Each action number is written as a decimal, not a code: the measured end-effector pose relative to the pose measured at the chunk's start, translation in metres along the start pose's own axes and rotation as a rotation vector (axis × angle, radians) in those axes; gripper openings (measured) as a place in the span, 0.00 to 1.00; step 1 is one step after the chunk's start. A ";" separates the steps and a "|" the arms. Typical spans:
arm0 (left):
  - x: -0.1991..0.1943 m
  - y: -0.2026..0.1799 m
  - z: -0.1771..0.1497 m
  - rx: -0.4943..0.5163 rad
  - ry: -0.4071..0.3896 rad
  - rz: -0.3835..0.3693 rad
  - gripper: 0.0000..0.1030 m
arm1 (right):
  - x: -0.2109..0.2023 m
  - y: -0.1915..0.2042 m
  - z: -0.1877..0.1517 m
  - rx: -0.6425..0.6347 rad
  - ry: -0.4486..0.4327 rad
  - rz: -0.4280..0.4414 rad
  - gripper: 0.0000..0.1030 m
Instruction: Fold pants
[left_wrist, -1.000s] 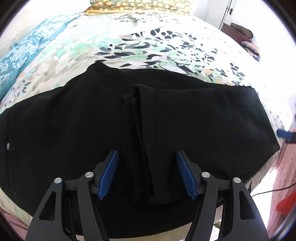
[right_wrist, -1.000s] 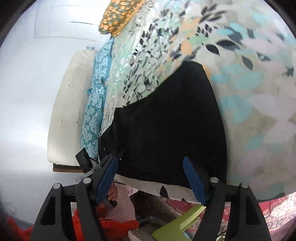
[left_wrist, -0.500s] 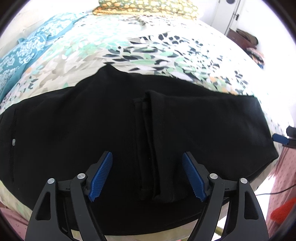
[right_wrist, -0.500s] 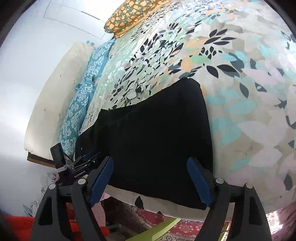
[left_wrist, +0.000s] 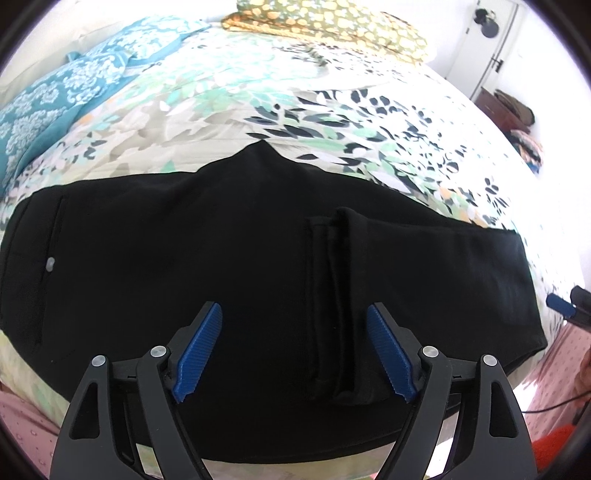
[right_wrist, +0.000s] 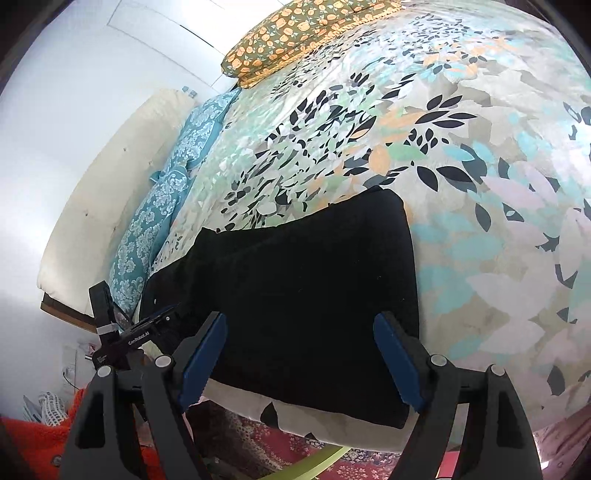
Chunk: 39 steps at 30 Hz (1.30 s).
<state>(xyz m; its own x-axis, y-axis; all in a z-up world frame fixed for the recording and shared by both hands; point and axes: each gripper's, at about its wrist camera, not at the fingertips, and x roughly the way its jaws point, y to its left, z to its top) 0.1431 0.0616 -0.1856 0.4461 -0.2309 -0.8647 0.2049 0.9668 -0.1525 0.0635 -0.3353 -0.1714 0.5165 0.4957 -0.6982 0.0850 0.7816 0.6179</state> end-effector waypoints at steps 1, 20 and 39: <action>0.000 0.001 0.000 -0.005 0.000 0.002 0.80 | 0.001 0.000 0.000 -0.002 -0.001 -0.002 0.79; -0.052 0.266 0.060 -0.532 -0.001 0.125 0.85 | 0.002 0.001 0.003 0.002 -0.011 0.016 0.79; -0.052 0.246 0.040 -0.634 0.061 -0.128 0.19 | 0.004 -0.004 0.004 0.028 -0.013 0.043 0.79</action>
<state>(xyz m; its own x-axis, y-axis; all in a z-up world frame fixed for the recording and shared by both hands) 0.2050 0.3070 -0.1590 0.3982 -0.3600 -0.8437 -0.3089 0.8135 -0.4928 0.0687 -0.3382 -0.1751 0.5311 0.5236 -0.6662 0.0859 0.7489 0.6571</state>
